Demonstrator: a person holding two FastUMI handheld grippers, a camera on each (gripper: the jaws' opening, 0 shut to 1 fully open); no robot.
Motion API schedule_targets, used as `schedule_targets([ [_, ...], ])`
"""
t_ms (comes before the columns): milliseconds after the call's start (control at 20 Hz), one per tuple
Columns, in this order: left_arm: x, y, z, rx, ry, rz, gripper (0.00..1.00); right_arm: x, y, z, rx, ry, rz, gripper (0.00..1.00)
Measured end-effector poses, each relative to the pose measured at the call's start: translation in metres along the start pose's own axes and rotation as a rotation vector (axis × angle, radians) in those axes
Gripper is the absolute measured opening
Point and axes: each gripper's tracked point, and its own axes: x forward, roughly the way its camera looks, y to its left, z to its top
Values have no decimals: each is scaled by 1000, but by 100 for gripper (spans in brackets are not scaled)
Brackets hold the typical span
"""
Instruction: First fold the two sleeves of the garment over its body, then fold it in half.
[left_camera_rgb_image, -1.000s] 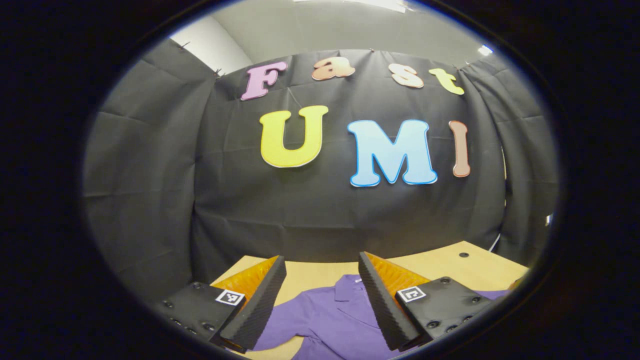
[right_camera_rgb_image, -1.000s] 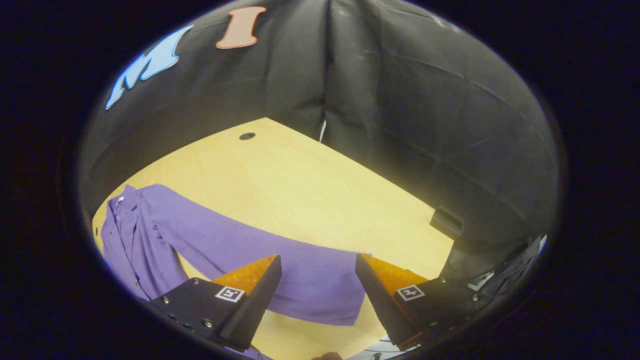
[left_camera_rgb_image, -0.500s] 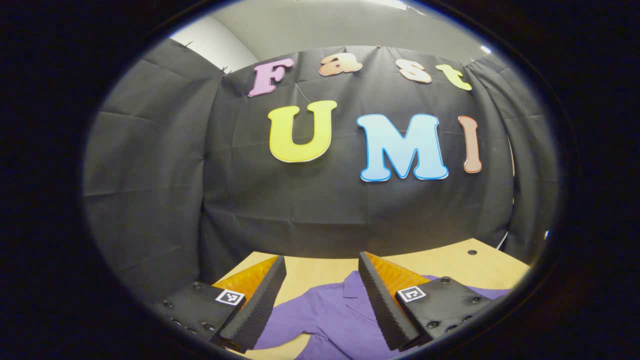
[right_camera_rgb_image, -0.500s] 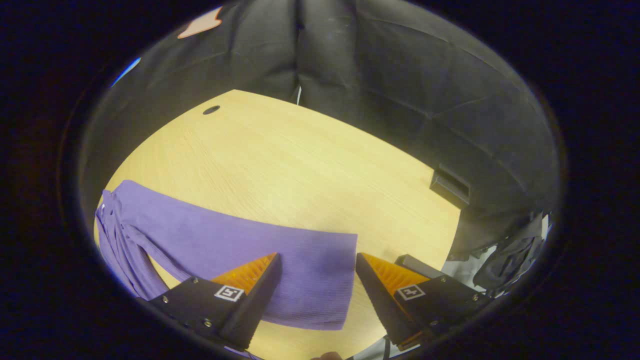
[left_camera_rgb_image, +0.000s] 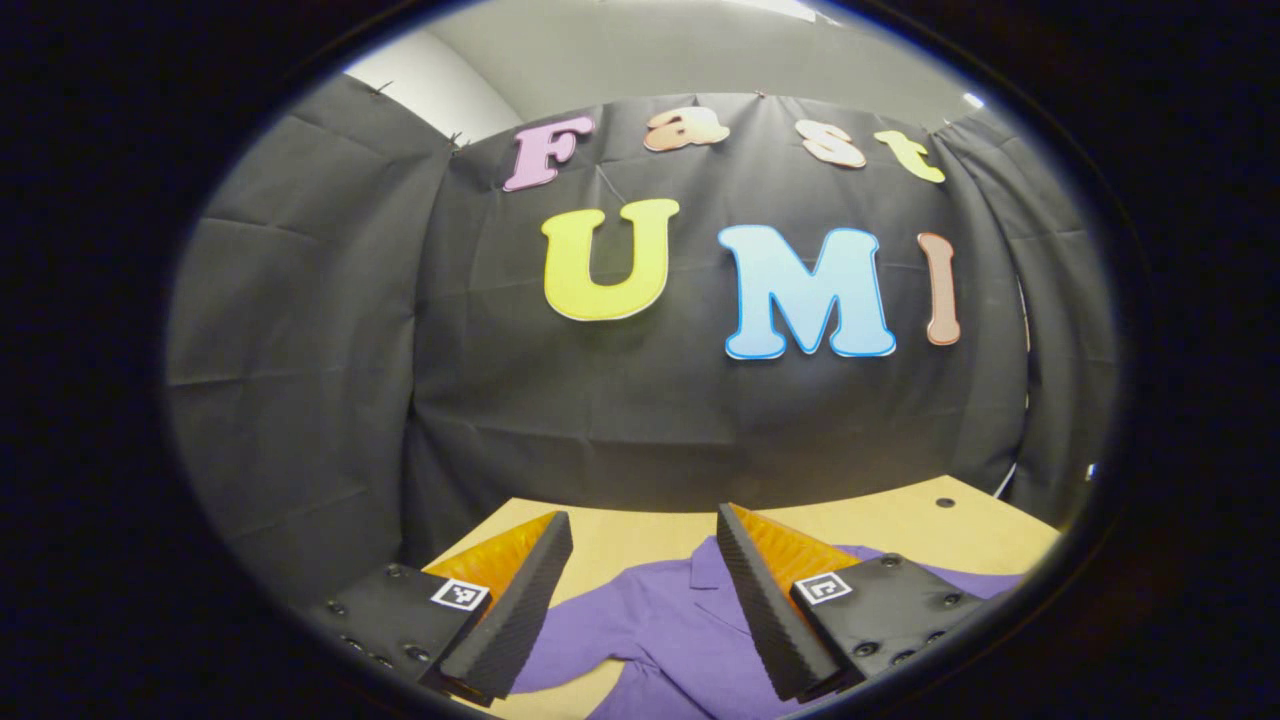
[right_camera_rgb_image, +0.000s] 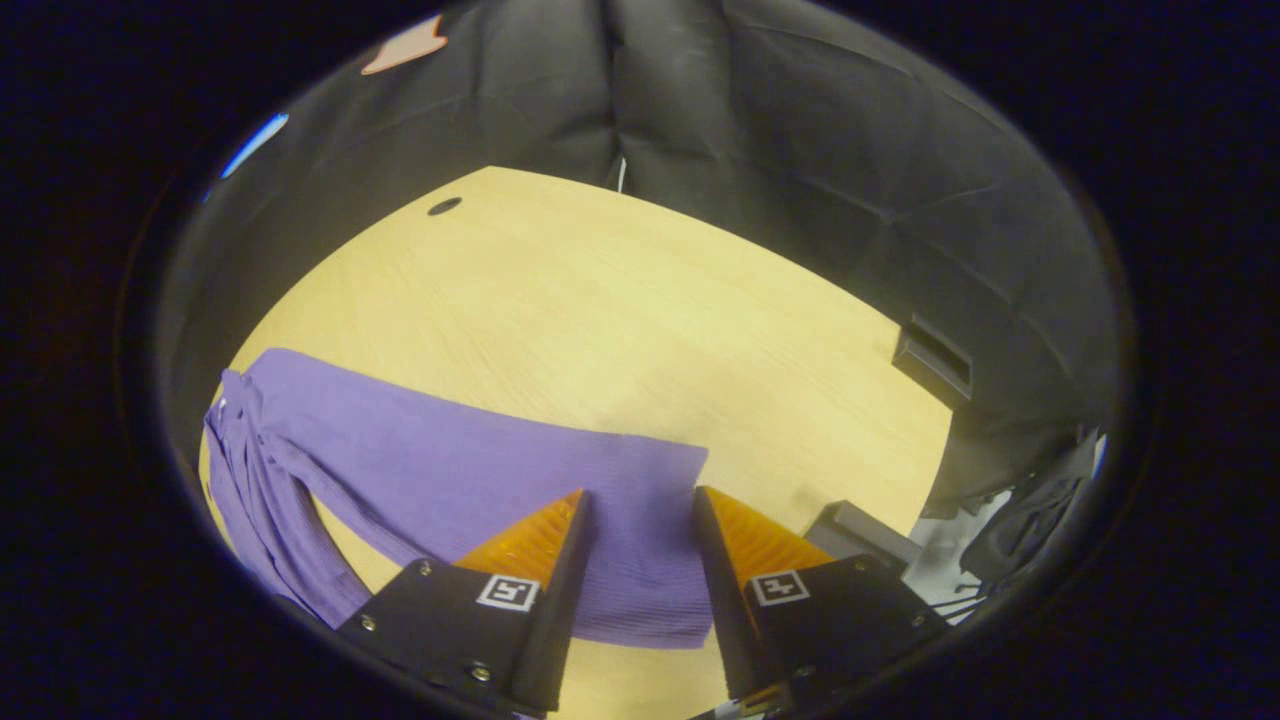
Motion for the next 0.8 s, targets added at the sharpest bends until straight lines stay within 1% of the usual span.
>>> schedule_targets([
  [50,-2,4,0,0,-1,6,95,1,4,1,22,-3,14,62],
  [100,-5,8,0,1,-1,14,96,-2,10,0,57,-1,19,13],
  [150,-7,12,0,0,-3,22,96,-2,9,-1,67,2,20,9],
  [200,-9,17,0,-2,-7,30,96,-5,11,0,66,-6,42,9],
  [250,-11,21,0,-4,-9,36,96,4,12,3,64,-3,49,10],
  [300,-15,26,0,-4,-10,41,96,1,11,5,52,-6,49,5],
  [350,-17,28,1,-3,-12,44,96,-1,13,2,52,-2,58,5],
  [400,-18,31,2,0,-14,45,96,-1,16,-3,79,-14,74,5],
  [450,-19,34,3,6,-16,49,96,-8,22,10,103,-20,98,2],
  [550,-22,38,4,11,-22,48,96,-25,38,25,113,-51,162,2],
  [650,-24,38,5,6,-24,37,96,-45,63,40,71,-97,242,2],
  [800,-22,38,2,-13,-23,24,96,-73,100,59,13,-170,315,2],
])
